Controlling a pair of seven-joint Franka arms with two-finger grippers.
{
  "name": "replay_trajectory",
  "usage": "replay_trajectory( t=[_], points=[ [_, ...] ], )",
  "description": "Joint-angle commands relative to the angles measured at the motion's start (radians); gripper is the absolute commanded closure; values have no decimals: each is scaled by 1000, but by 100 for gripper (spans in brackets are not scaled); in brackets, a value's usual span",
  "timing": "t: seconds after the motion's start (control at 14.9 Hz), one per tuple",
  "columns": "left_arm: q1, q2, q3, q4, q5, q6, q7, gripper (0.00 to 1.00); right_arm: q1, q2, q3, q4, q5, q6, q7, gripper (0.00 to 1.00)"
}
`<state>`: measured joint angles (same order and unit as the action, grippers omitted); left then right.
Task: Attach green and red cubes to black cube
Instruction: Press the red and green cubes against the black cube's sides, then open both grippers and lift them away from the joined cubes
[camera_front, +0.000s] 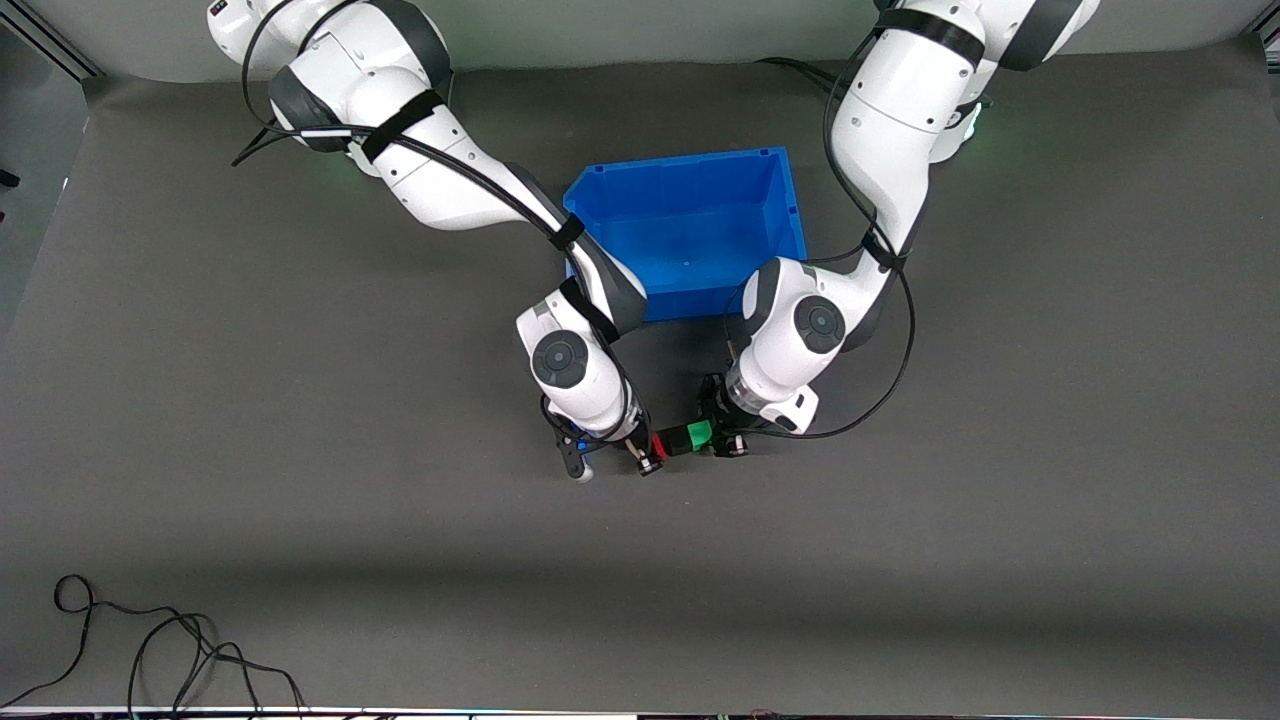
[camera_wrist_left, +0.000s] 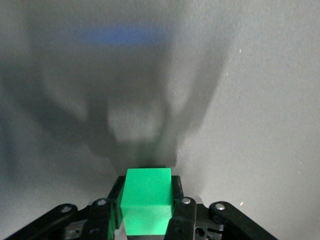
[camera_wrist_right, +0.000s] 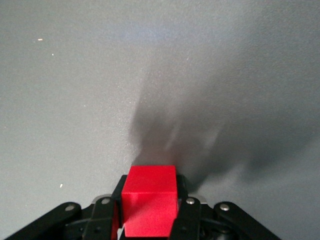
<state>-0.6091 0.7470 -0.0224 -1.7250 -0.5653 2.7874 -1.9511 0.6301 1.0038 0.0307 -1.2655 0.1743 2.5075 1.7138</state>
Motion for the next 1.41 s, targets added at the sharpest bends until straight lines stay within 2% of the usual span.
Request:
replay_trajectory(
  t=[0.0,0.27,0.34,0.47,0.54,0.74,0.94,1.21,1.34],
  points=[
    [-31,26,16,38,-8,20,-46,99,19,38,-15,40,-7,-9,38,100],
    [-40,29,16,39,-8,24,-46,95,17,38,-15,40,-6,-9,36,100],
    [-40,28,16,39,-5,24,-46,89,17,38,-15,40,-6,-9,36,72],
    [-40,28,18,39,1,23,-35,17,16,38,-15,41,-6,-9,35,22],
    [-40,28,18,39,1,23,-34,0,16,36,-15,43,-6,-9,35,10],
    [-32,19,25,35,27,9,-28,0,5,27,-15,46,-4,-10,29,10],
    [-24,-27,56,-1,111,-53,87,0,-18,-17,-20,44,-4,-28,23,10],
    [-6,-154,166,-51,119,-296,436,0,-101,-121,-18,81,-6,-278,-38,10],
    [46,-220,208,-61,119,-456,632,0,-125,-189,-18,86,-7,-413,-112,10]
  ],
)
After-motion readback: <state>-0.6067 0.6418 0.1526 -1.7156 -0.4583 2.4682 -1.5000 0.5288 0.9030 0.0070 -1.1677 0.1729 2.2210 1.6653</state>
